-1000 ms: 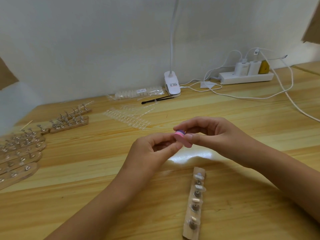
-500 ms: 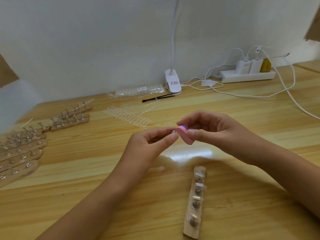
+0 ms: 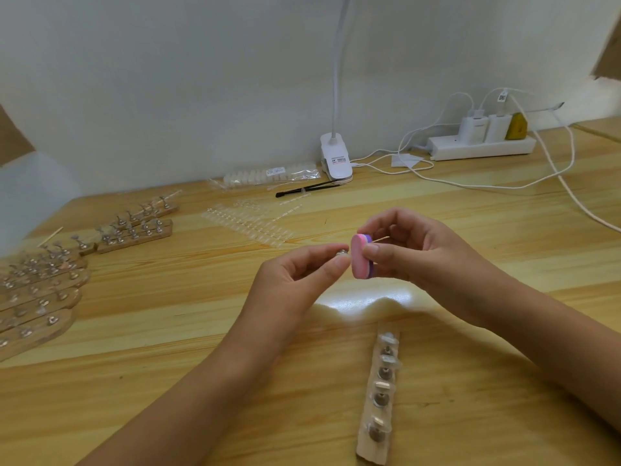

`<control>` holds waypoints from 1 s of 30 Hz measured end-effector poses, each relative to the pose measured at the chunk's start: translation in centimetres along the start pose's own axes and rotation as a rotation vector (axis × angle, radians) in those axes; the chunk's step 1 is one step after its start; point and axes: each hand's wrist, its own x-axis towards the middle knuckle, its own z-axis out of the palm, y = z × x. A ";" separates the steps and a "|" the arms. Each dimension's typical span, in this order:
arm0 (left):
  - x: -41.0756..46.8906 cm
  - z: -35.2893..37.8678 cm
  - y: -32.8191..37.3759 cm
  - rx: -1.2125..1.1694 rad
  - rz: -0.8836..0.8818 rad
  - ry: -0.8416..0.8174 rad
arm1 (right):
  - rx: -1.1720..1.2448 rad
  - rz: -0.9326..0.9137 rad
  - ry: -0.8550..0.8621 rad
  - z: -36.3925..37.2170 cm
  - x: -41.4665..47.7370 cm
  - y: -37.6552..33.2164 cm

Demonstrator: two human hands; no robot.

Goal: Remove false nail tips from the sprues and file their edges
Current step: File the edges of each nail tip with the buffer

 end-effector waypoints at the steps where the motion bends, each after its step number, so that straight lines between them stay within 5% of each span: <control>1: 0.0 0.0 -0.1 -0.009 -0.009 -0.001 | 0.014 0.012 -0.011 0.0 0.0 0.0; 17: 0.0 0.0 -0.4 -0.054 -0.040 -0.003 | 0.051 0.039 -0.075 0.5 -0.2 -0.1; 21: 0.1 -0.1 -0.4 -0.069 -0.040 -0.001 | 0.115 -0.014 0.046 0.6 -0.1 0.0; 25: -0.1 0.0 -0.5 -0.072 -0.049 -0.005 | 0.050 0.036 -0.090 0.7 -0.2 0.1; 30: 0.1 -0.1 -0.4 -0.113 -0.062 0.009 | 0.128 0.001 0.007 0.5 -0.1 0.1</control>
